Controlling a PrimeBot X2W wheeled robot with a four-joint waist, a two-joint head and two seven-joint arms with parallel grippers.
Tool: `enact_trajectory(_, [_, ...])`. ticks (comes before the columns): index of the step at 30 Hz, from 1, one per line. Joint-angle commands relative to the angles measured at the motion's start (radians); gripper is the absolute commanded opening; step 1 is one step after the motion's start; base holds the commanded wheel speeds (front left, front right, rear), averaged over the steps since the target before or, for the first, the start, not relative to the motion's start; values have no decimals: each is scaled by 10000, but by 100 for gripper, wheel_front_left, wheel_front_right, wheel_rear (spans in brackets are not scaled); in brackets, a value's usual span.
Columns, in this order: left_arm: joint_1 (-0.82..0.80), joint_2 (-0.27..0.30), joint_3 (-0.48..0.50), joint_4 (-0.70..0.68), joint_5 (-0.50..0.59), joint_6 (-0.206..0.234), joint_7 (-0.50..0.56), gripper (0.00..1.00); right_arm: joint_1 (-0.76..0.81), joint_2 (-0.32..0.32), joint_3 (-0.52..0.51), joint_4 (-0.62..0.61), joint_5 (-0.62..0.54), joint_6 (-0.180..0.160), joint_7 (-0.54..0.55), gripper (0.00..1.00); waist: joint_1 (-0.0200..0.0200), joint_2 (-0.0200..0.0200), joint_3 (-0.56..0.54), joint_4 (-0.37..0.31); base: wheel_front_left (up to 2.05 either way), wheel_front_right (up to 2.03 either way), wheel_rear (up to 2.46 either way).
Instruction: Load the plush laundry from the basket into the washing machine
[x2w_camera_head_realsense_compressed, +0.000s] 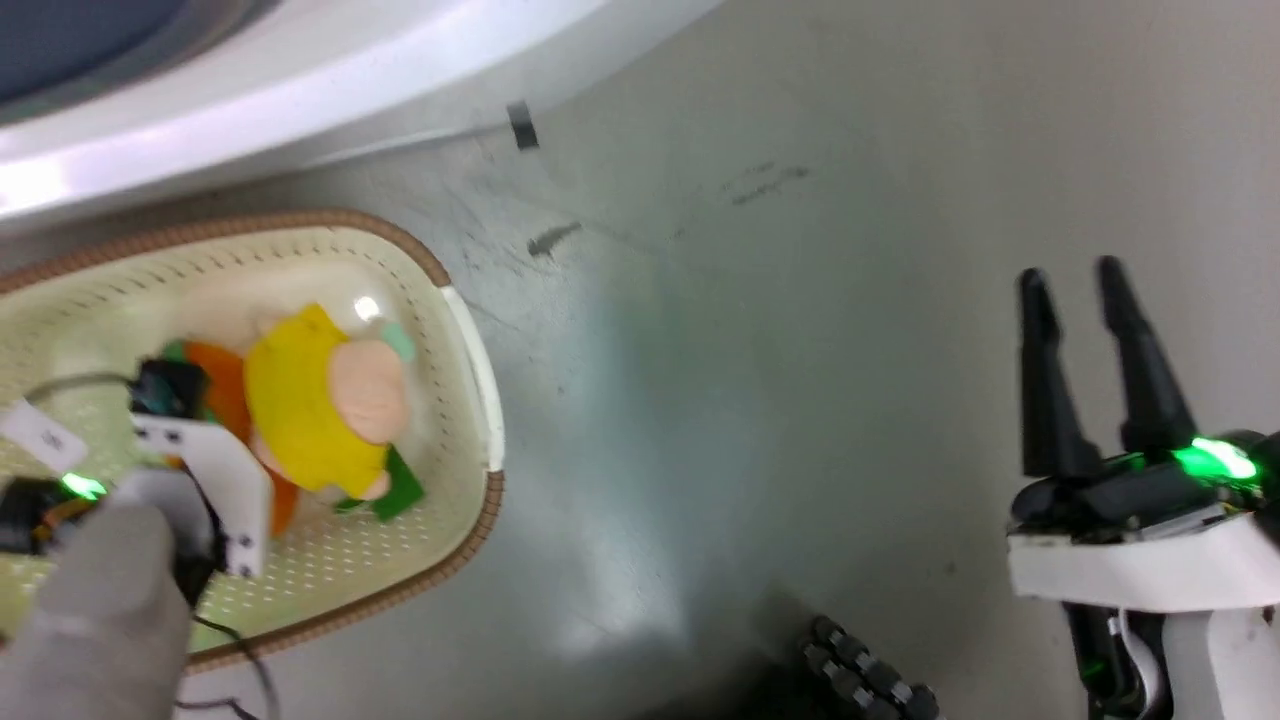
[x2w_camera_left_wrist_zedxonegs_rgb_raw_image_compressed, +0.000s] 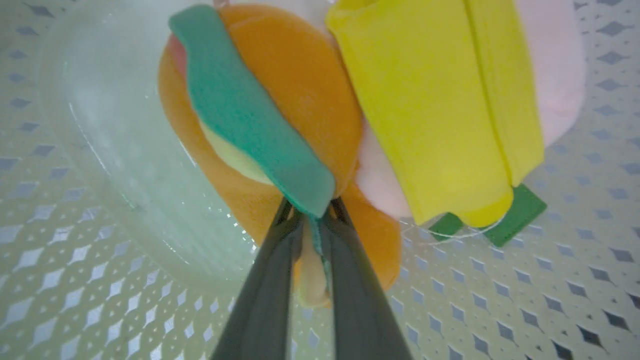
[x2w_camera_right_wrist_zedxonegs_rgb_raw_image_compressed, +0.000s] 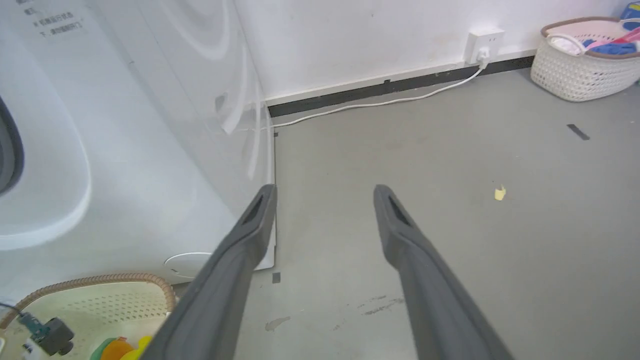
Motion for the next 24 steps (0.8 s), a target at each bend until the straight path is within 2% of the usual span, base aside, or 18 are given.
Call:
enact_trajectory(1, [206, -81, 7, 97, -61, 45, -76, 0, -46, -2, -49, 26, -46, -9, -49, 100, 0, 0, -813, 620, 0, 0, 0])
enact_trajectory(5, [871, -690, 56, 127, -347, 5, -1186, 0, 199, -2, -257, 180, -644, -9, -49, 100, 0, 0, -2144, 1373, 0, 0, 0])
enact_trajectory(7, [996, -825, 105, 141, -455, -6, -1388, 0, 285, -2, -288, 222, -787, -9, -49, 100, 0, 0, -2406, 1526, 0, 0, 0])
enact_trajectory(8, [1235, -1088, 75, 135, -540, -26, -1801, 0, 492, -2, -372, 300, -1054, -9, -49, 100, 0, 0, -2939, 1836, 0, 0, 0])
enact_trajectory(14, [1774, -1581, -106, -31, -614, -59, -2831, 0, 983, -2, -672, 456, -1550, -9, -49, 100, 0, 0, -4113, 2600, 0, 0, 0])
enact_trajectory(20, [2675, -2091, -127, -510, -921, -79, -3273, 0, 1440, -2, -878, 621, -1806, -9, -49, 100, 0, 0, -5299, 3323, 0, 0, 0])
enact_trajectory(24, [3398, -2244, -41, -1538, -958, -75, -3329, 0, 1649, -2, -935, 714, -1918, -9, -49, 100, 0, 0, -5905, 3689, 0, 0, 0])
